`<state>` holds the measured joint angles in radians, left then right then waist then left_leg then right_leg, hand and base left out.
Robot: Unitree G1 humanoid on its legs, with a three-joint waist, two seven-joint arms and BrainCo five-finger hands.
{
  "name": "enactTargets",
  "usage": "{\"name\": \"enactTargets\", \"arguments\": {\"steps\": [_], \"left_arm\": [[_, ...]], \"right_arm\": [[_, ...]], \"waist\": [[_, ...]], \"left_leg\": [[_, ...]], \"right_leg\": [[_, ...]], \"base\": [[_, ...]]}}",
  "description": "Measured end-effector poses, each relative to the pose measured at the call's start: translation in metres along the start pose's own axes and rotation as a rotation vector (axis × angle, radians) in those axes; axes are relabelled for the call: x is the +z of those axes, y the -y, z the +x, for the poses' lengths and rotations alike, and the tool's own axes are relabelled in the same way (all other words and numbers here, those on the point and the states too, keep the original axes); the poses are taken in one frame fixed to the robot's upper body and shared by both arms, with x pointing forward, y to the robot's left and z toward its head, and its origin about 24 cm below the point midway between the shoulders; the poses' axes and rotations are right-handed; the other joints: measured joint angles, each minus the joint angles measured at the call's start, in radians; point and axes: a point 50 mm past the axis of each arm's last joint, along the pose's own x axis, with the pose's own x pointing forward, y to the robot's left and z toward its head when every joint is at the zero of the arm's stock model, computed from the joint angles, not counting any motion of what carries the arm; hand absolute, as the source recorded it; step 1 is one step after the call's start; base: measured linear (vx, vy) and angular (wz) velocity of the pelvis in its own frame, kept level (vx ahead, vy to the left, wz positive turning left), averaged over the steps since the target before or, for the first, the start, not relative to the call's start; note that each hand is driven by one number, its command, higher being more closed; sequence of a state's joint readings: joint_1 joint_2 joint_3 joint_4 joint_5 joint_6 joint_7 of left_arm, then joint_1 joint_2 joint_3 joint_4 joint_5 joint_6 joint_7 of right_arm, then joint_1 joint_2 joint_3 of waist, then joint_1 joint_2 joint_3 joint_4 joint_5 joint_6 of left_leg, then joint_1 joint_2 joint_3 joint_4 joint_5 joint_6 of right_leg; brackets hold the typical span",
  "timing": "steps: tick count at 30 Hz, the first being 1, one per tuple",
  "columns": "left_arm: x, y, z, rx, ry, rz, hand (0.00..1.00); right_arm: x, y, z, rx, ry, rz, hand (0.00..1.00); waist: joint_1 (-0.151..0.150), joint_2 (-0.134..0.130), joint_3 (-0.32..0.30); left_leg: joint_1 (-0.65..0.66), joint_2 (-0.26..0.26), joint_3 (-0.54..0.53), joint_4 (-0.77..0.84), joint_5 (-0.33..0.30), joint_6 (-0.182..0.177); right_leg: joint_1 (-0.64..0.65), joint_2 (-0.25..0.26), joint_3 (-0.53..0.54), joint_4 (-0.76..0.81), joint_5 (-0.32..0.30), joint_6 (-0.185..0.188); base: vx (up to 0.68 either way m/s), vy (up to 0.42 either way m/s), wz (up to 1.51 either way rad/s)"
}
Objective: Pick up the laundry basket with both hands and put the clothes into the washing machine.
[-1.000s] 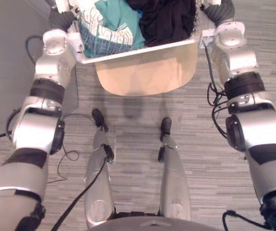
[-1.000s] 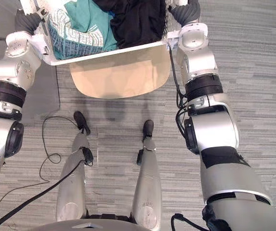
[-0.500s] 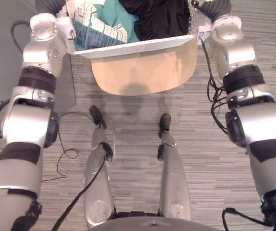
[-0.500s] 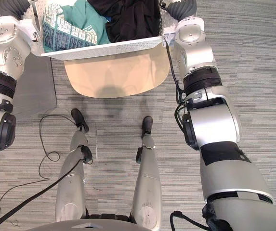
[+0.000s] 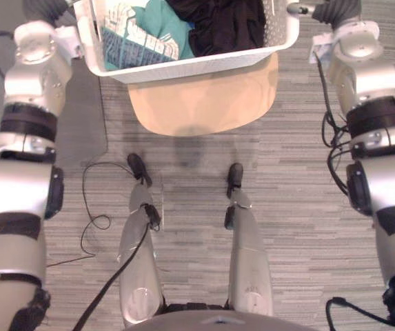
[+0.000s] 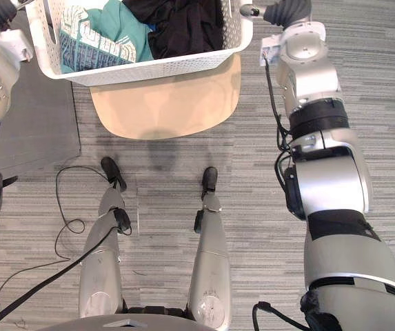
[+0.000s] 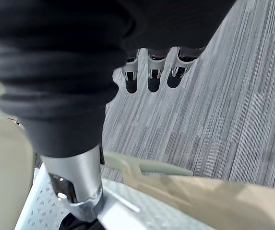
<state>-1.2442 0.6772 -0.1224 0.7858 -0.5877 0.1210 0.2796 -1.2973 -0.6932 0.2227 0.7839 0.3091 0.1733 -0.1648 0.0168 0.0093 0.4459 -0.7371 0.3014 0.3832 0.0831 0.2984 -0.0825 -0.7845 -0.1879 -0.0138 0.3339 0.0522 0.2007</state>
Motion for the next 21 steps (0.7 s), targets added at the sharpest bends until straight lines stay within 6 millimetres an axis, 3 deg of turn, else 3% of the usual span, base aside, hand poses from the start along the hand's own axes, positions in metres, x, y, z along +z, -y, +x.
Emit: {"name": "enactTargets", "arguments": {"steps": [5, 8, 11, 16, 18, 19, 21], "left_arm": [[-0.021, -0.050, -0.010, 0.115, -0.019, -0.026, 0.00], [-0.056, -0.080, -0.026, 0.187, -0.101, -0.024, 0.00], [-0.091, -0.102, -0.052, 0.237, -0.170, -0.042, 0.00], [-0.153, -0.104, -0.113, 0.261, -0.287, -0.131, 0.00], [-0.192, -0.100, -0.158, 0.277, -0.405, -0.171, 0.00], [-0.203, -0.098, -0.171, 0.282, -0.447, -0.180, 0.00], [-0.237, -0.093, -0.218, 0.310, -0.593, -0.211, 0.00]], "right_arm": [[-0.025, 0.030, -0.010, -0.050, -0.038, -0.037, 0.00], [-0.044, 0.043, -0.022, -0.074, -0.061, -0.027, 0.00], [-0.080, 0.056, -0.043, -0.102, -0.132, -0.019, 0.00], [-0.161, 0.071, -0.112, -0.153, -0.323, 0.020, 0.00], [-0.206, 0.067, -0.163, -0.184, -0.460, 0.074, 0.00], [-0.218, 0.064, -0.179, -0.189, -0.506, 0.079, 0.00], [-0.252, 0.051, -0.232, -0.211, -0.662, 0.144, 0.00]], "waist": [[-0.007, 0.000, 0.000], [-0.013, 0.000, 0.000], [-0.008, -0.001, 0.000], [-0.010, -0.001, 0.000], [-0.009, -0.002, 0.000], [-0.010, -0.002, 0.000], [-0.008, -0.009, -0.010]], "left_leg": [[0.007, 0.003, 0.001, -0.001, -0.006, -0.006], [0.032, 0.002, 0.001, -0.002, -0.001, -0.001], [0.098, -0.003, 0.002, -0.017, -0.002, -0.004], [0.226, -0.016, -0.024, -0.016, -0.027, -0.029], [0.309, -0.022, -0.034, -0.016, -0.045, -0.039], [0.332, -0.024, -0.036, -0.016, -0.048, -0.042], [0.408, -0.032, -0.036, -0.017, -0.073, -0.057]], "right_leg": [[0.004, 0.001, -0.001, 0.010, -0.005, -0.001], [0.026, 0.001, -0.002, 0.017, -0.013, -0.002], [0.079, -0.001, -0.006, 0.040, -0.042, -0.005], [0.211, -0.019, -0.034, 0.083, -0.108, -0.009], [0.292, -0.026, -0.049, 0.108, -0.148, -0.012], [0.314, -0.029, -0.053, 0.113, -0.157, -0.012], [0.384, -0.036, -0.055, 0.124, -0.192, -0.014]], "base": [[-0.05, -0.059, 0.01], [-0.02, -0.063, 0.05], [0.00, -0.086, 0.12], [0.04, -0.107, 0.25], [0.11, -0.121, 0.26], [0.11, -0.113, 0.22], [0.09, -0.107, 0.15]]}}
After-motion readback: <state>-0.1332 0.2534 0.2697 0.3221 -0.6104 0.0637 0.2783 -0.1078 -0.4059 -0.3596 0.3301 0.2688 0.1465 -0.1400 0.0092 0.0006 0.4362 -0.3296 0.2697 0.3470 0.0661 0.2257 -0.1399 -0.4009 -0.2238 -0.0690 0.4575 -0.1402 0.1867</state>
